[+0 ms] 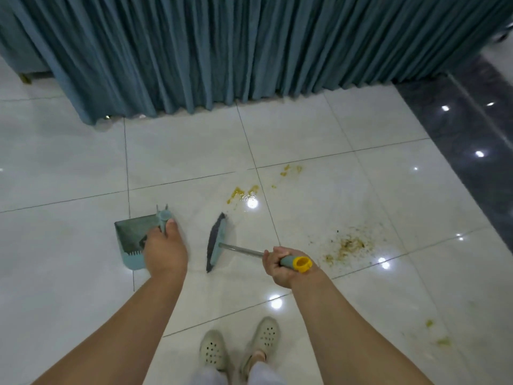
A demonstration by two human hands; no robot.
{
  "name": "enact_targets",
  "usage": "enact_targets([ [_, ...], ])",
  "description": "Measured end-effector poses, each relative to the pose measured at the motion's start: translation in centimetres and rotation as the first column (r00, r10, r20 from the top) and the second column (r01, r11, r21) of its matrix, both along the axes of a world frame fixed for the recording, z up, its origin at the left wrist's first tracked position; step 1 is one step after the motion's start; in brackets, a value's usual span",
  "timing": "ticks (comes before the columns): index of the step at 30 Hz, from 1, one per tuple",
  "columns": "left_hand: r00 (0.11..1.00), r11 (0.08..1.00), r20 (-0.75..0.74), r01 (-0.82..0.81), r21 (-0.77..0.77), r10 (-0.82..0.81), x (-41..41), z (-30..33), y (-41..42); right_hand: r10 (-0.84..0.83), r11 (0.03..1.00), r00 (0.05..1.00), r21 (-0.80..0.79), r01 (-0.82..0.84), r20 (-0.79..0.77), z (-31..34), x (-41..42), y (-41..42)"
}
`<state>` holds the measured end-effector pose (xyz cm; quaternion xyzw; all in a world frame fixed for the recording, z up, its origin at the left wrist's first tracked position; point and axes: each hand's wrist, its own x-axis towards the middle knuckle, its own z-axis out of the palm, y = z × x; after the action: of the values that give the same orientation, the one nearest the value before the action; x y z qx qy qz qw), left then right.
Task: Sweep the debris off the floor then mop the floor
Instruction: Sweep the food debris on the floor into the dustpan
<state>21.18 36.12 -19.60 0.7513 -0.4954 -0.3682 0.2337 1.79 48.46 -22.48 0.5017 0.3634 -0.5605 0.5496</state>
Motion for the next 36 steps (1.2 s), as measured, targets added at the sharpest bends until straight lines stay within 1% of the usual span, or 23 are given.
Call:
enact_targets([
  [5, 0.994, 0.996, -0.068, 0.086, 0.019, -0.084, -2.1, 0.5, 2.5, -0.014, 0.999, 0.994, 0.049, 0.019, -0.106, 1.5, -2.1, 5.0],
  [8, 0.987, 0.991, -0.098, 0.129, 0.042, -0.124, -3.4, 0.8, 3.8, -0.057, 0.997, 0.98, 0.049, 0.067, -0.192, 2.2, -3.5, 7.6],
  [11, 0.982, 0.987, -0.12, 0.153, 0.054, -0.146, -4.4, 1.2, 4.7, -0.082, 0.995, 0.968, 0.04, 0.094, -0.236, 2.5, -4.9, 10.1],
  [16, 0.976, 0.985, -0.142, 0.17, 0.042, -0.162, -5.9, 1.4, 5.5, -0.143, 0.99, 0.969, -0.027, 0.141, -0.201, 2.9, -6.8, 11.9],
  [20, 0.975, 0.983, -0.142, 0.18, 0.037, -0.173, -7.8, 1.7, 6.3, -0.117, 0.992, 0.981, -0.067, 0.107, -0.156, 3.2, -7.9, 11.2],
  [26, 0.976, 0.988, -0.168, 0.147, 0.035, -0.139, -11.6, 1.6, 7.4, -0.069, 0.987, 0.996, -0.151, 0.06, -0.055, 2.1, -10.7, 9.2],
  [31, 0.986, 0.994, -0.129, 0.11, 0.027, -0.106, -15.6, 0.9, 8.8, -0.028, 0.989, 0.997, -0.145, 0.018, -0.065, 0.8, -15.2, 8.7],
  [36, 0.991, 0.993, -0.076, 0.111, 0.027, -0.109, -20.4, 0.5, 11.1, -0.074, 0.991, 0.994, -0.12, 0.063, -0.085, 0.5, -22.0, 10.9],
])
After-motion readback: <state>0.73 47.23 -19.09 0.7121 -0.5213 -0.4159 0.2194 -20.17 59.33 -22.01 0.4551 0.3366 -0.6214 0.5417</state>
